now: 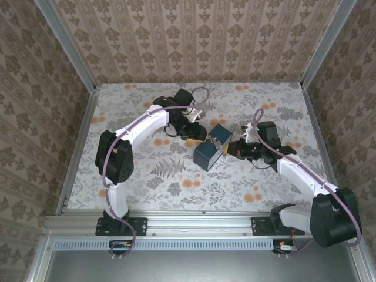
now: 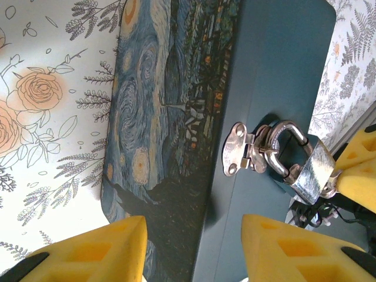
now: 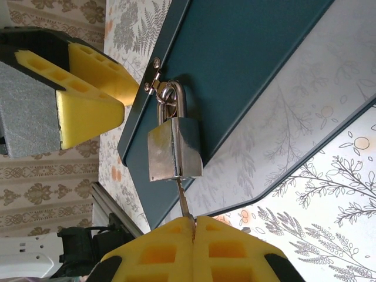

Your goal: Unlock a padlock with a key

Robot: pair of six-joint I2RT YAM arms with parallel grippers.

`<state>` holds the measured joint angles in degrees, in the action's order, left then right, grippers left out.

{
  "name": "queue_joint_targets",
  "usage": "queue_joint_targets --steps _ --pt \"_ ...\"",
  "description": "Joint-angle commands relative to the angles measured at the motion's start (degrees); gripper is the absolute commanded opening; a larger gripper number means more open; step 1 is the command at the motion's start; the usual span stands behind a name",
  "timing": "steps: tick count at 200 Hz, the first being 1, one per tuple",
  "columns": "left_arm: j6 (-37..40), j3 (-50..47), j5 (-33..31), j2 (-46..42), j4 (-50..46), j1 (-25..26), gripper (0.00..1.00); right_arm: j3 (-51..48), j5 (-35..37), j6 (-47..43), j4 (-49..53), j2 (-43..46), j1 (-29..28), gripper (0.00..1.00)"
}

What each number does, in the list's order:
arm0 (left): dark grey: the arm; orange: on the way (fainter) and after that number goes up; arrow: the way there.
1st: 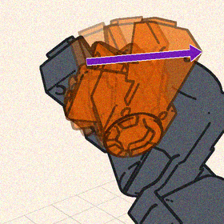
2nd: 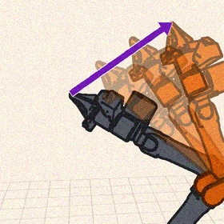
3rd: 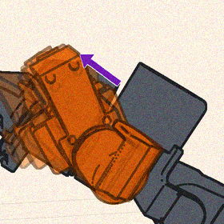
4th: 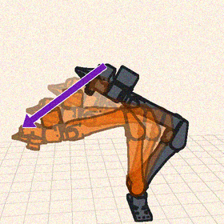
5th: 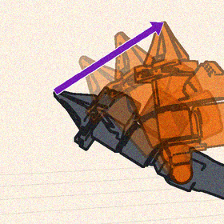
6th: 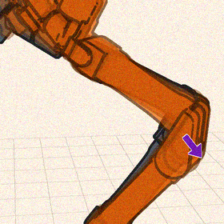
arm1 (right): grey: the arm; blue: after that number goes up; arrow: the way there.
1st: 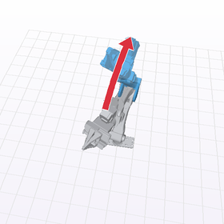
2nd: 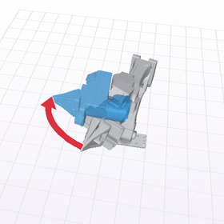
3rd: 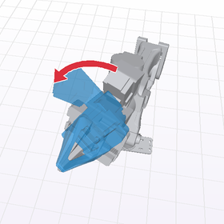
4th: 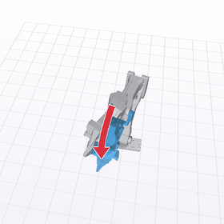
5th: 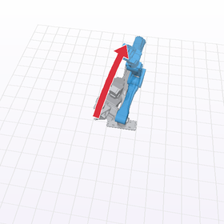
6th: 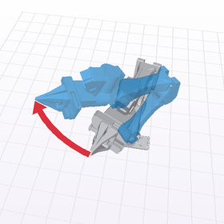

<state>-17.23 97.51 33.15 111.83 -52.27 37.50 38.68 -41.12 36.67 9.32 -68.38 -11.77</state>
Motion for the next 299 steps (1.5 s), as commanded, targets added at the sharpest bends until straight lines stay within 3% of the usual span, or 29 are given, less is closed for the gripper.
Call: queue_joint_targets --steps 1,52,120,179,241,299 --pt "2.1 1.0 0.0 -3.2 -0.8 0.3 0.48 0.1 0.6 0.4 -0.8 0.5 1.1 0.00" --pt "6.0 5.3 -0.2 -3.1 -2.0 1.2 0.50 -1.3 -2.1 0.1 -0.9 1.8 4.0 0.00" --pt "14.5 13.8 -9.3 2.7 -5.5 4.5 0.66 -2.0 -6.6 1.6 -5.9 -0.3 4.4 0.00" --pt "14.5 18.0 -13.6 6.9 -6.3 6.1 0.66 -3.3 -6.2 2.0 -5.8 0.1 4.3 0.00" --pt "9.8 20.5 -11.2 7.3 -6.4 6.5 0.60 -6.1 -6.5 6.3 -13.9 -0.5 4.3 0.00" --pt "13.4 18.9 -5.5 6.4 -5.3 7.3 0.60 -5.6 -7.0 7.4 -16.2 -2.1 4.2 0.00"
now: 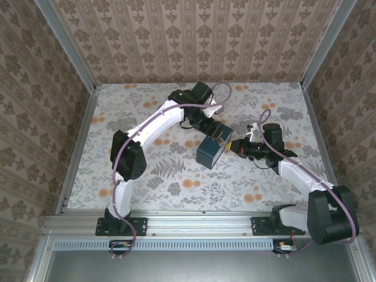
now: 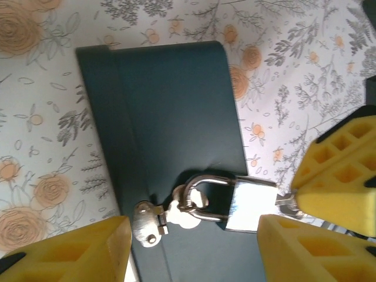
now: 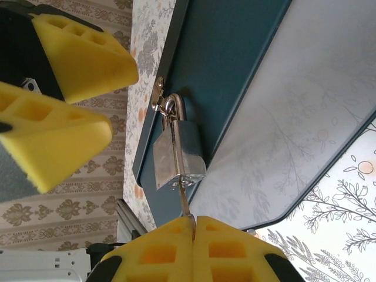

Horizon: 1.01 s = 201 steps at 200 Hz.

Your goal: Unlock a padlock with a key

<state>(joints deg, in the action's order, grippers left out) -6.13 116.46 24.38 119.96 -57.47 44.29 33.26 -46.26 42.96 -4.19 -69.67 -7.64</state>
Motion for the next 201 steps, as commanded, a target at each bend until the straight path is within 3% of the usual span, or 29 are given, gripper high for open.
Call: queue_joint_targets --steps 1,51,121,168,186,201 --pt "2.4 -0.1 3.4 -1.8 0.0 0.5 0.60 -0.2 -1.8 1.1 -2.7 -0.8 0.1 0.00" --pt "10.0 -4.1 5.5 -5.0 1.2 0.3 0.55 0.0 -0.6 1.1 -2.7 -1.3 0.3 0.00" --pt "25.1 -9.8 2.3 -10.1 4.1 -0.4 0.56 0.5 -0.6 1.6 -3.2 -1.4 1.0 0.00" --pt "37.3 -9.5 -0.5 -8.6 4.8 0.0 0.59 1.4 -1.1 1.2 -3.4 -2.4 1.4 0.00" --pt "46.3 -13.8 3.0 -9.6 9.2 -0.2 0.59 2.2 -1.3 0.3 -2.4 -2.6 1.5 0.00" --pt "49.3 -19.6 5.5 -12.7 17.8 -0.5 0.61 2.7 -1.4 -0.6 -1.1 -2.5 1.8 0.00"
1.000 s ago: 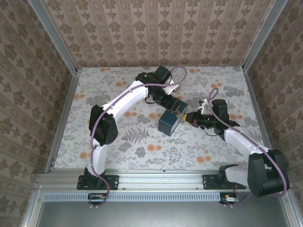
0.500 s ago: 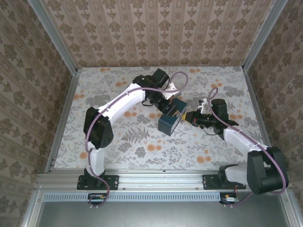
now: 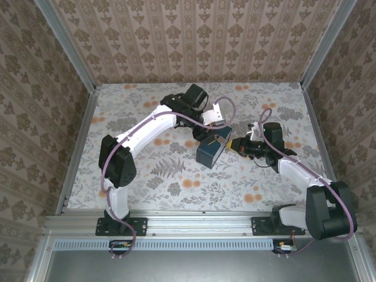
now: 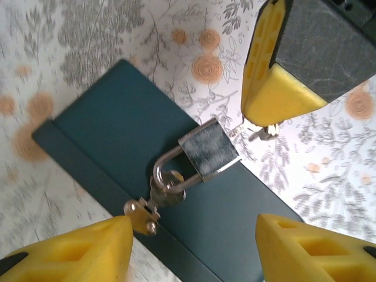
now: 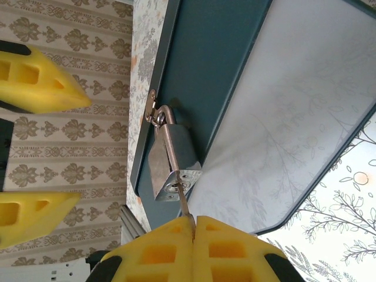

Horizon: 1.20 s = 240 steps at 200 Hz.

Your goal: Unlock a padlock with a key

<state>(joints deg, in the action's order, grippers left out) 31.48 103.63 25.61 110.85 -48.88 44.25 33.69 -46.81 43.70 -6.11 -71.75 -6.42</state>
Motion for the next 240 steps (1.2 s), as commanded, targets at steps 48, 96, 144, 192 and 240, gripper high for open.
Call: queue_joint_targets --steps 48,96,144,192,240 --pt "22.5 -5.9 10.7 -1.4 9.4 -0.9 0.65 3.3 -3.3 -3.7 3.6 -1.1 1.7 0.00" --pt "26.0 -1.1 14.9 2.8 8.3 -1.0 0.66 4.9 -4.6 -6.6 6.6 -2.2 1.8 0.00" --pt "30.3 4.0 14.7 8.3 3.0 -0.6 0.65 5.7 -5.2 -8.3 9.2 -2.5 2.9 0.00" --pt "32.2 7.8 17.4 11.0 -1.6 -0.7 0.64 6.0 -5.7 -9.1 9.9 -2.6 3.3 0.00" --pt "32.5 10.5 16.7 13.8 -4.1 -0.4 0.51 6.1 -6.3 -9.8 10.8 -2.4 3.3 0.00"
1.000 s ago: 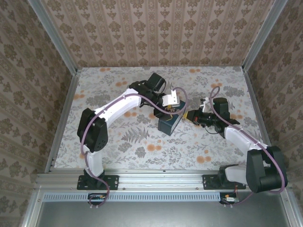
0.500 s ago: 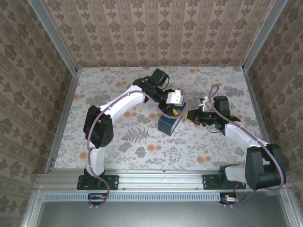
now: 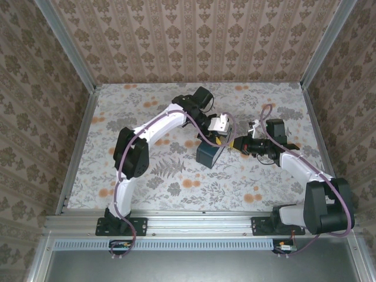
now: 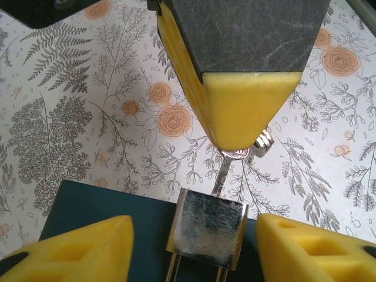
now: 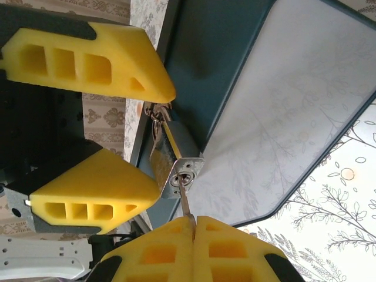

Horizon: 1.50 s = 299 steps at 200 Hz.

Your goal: Unlock a padlock with a key

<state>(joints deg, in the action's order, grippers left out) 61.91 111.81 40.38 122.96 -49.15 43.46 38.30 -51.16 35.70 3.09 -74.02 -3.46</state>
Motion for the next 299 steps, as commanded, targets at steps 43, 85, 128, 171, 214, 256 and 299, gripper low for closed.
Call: queue_joint_targets --steps 43,85,128,171,214,256,299 --pt "3.2 4.7 1.6 2.9 -7.2 0.4 0.46 0.0 -2.2 -2.7 1.9 0.1 1.0 0.00" --pt "3.1 5.9 0.7 3.6 -8.6 0.5 0.38 -0.2 -3.4 -1.2 -2.6 -1.0 1.2 0.00" --pt "2.3 5.9 0.3 3.6 -8.5 0.6 0.36 -0.8 -4.0 -0.6 -4.4 -1.6 1.1 0.00" --pt "1.9 5.2 -0.2 3.3 -8.8 1.0 0.35 -0.7 -4.8 -0.2 -6.4 -2.8 1.1 0.00" --pt "1.1 4.1 0.2 3.0 -8.1 1.4 0.34 -0.1 -5.0 0.5 -8.0 -4.0 0.7 0.00" --pt "0.9 3.9 1.0 3.0 -8.2 1.4 0.31 0.1 -5.0 -1.5 -7.8 -3.4 -0.4 0.00" --pt "0.7 4.0 1.8 2.8 -9.5 1.0 0.31 0.0 -0.8 -6.7 -5.8 -1.4 -1.2 0.00"
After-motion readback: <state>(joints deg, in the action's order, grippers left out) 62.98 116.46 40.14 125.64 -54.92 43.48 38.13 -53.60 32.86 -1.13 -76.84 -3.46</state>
